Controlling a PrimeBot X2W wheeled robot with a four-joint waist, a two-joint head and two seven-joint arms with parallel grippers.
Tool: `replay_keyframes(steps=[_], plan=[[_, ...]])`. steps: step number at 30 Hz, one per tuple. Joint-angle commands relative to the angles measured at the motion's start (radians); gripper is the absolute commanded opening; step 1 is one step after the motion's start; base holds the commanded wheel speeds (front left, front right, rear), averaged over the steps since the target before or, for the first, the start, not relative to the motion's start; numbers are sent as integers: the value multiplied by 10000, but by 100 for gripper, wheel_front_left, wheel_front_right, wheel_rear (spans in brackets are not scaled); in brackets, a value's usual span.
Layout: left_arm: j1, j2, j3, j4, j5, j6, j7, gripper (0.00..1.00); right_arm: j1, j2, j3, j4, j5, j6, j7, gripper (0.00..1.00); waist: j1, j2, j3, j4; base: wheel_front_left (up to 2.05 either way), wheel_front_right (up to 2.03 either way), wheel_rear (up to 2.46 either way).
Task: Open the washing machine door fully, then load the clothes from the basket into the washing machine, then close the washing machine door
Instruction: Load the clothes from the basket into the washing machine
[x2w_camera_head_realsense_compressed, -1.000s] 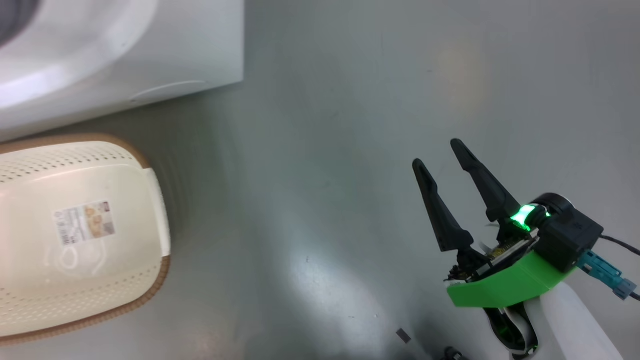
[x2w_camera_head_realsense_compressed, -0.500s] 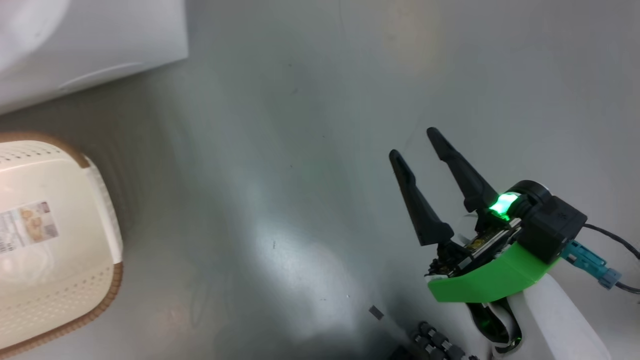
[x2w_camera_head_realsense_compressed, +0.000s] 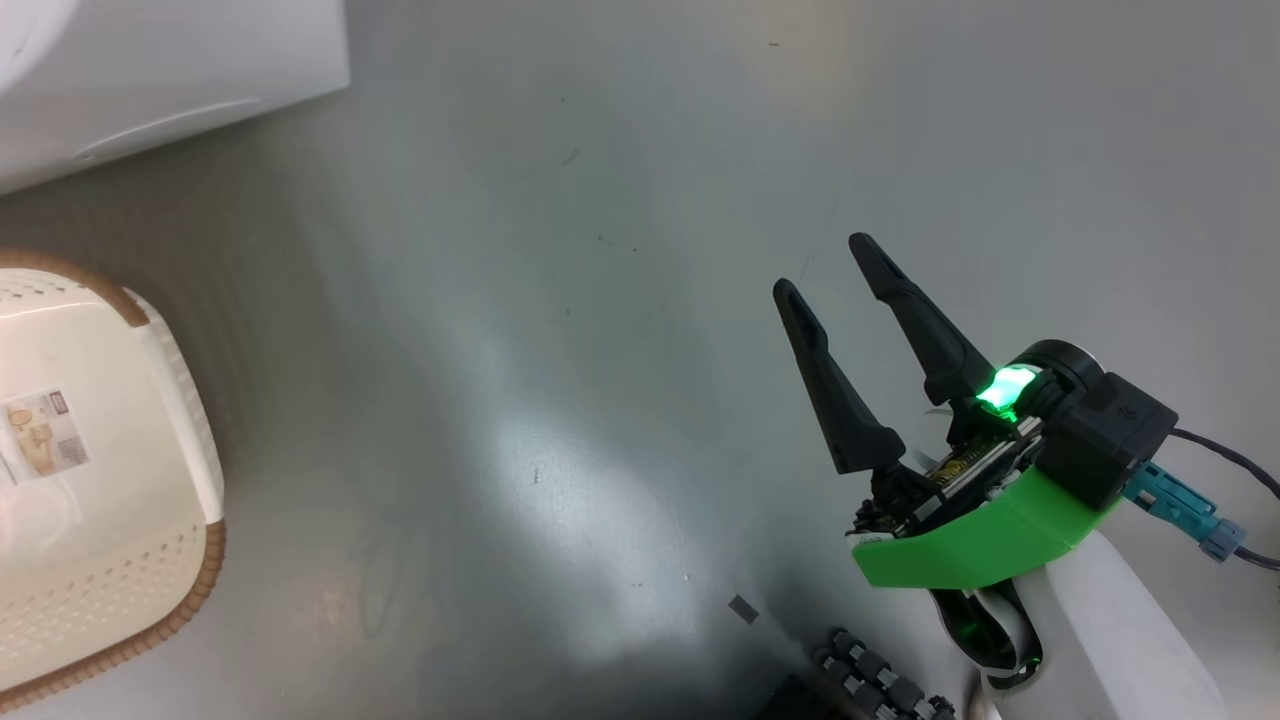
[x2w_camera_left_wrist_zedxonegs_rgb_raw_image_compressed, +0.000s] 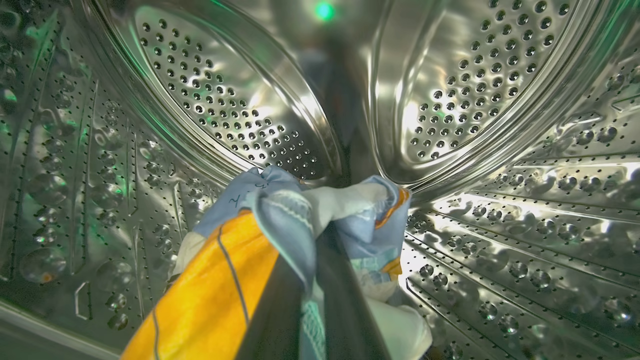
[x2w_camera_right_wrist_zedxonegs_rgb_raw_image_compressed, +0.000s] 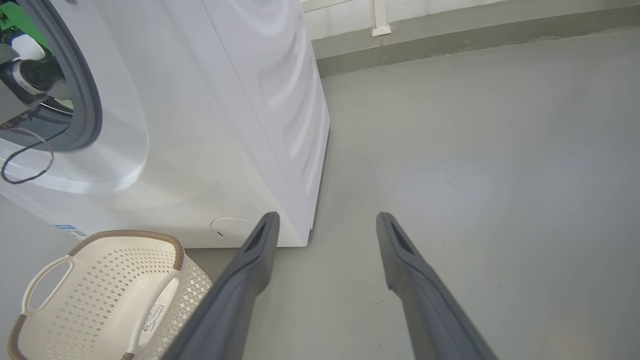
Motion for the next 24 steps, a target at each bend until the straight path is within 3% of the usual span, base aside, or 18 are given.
replay_keyframes(steps=[1,2,3,4,5,14,24], plan=[[124,495,218,-170,-95,-54,84,25,214,-56,198,-182,72,16,-120,100,-1,0,-4,63,0,0,0],[124,491,206,-146,-129,-95,99,45,201,-66,197,-182,67,16,-120,100,-1,0,-12,89,0,0,0],[123,499,178,-106,-152,-141,158,82,189,-77,193,-180,60,16,-120,100,-1,0,-20,117,0,0,0],[123,499,178,-106,-152,-141,158,82,189,-77,193,-180,60,16,-120,100,-1,0,-20,117,0,0,0],[107,485,174,-77,-190,-165,187,100,174,-91,190,-188,52,16,-120,100,-1,0,-26,150,0,0,0],[303,231,26,28,-330,-244,-99,100,187,-272,-6,-278,-66,16,-120,100,-1,0,-242,594,0,0,0],[2114,-133,107,-934,-633,-166,-1056,100,515,-434,-490,-292,-256,16,-120,100,-1,0,-904,1131,0,0,0]])
